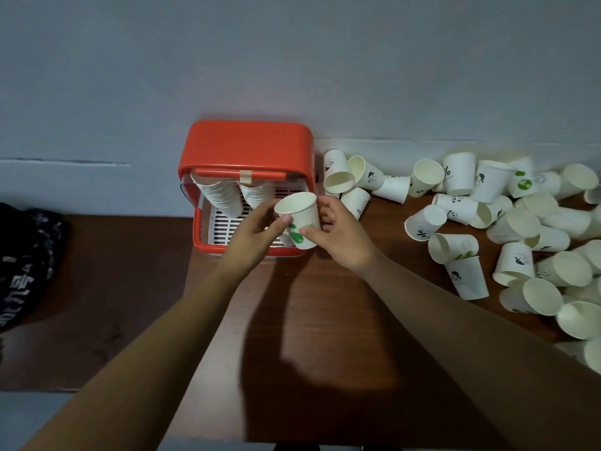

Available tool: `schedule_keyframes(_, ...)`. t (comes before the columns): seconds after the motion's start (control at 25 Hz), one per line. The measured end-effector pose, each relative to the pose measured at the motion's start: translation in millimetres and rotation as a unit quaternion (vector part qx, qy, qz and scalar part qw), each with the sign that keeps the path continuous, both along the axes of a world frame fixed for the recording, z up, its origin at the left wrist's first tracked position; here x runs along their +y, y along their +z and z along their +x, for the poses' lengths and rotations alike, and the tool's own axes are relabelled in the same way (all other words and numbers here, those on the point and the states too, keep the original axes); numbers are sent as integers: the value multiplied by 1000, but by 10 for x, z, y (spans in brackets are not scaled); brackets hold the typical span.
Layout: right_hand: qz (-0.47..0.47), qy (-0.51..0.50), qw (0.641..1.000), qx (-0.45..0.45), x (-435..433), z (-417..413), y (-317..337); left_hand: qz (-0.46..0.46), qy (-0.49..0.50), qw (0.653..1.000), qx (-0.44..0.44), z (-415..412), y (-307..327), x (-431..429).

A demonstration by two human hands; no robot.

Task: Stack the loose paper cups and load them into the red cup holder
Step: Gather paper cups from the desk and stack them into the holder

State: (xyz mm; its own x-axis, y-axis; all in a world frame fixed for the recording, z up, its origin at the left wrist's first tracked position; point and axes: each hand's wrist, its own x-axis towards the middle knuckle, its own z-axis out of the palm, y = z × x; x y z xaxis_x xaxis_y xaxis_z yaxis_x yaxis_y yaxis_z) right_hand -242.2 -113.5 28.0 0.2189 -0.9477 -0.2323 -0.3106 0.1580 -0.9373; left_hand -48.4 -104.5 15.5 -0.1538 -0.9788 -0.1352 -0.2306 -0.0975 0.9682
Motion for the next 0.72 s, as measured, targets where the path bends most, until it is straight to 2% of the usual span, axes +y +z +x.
schedule_keyframes(0.16, -29, -12, 999, 8, -141, 100, 56, -34, 4, 998, 50, 40, 14, -63)
schedule_keyframes(0.4, -57, -14, 998, 32, -176, 144, -74, -72, -4, 997, -29, 126, -87, -132)
schedule_keyframes(0.56, -66, 0, 996, 63, -153, 80, -192, -78, 7, 986, -150, 151, -198, -155)
schedule_keyframes(0.64, -84, 11, 991, 100, -161, 65, -299, -62, -16, 986, -153, 156, -255, -142)
schedule_keyframes(0.72, -100, 23, 984, 143, -177, 86, -372, -44, -39, 991, -117, 158, -299, -139)
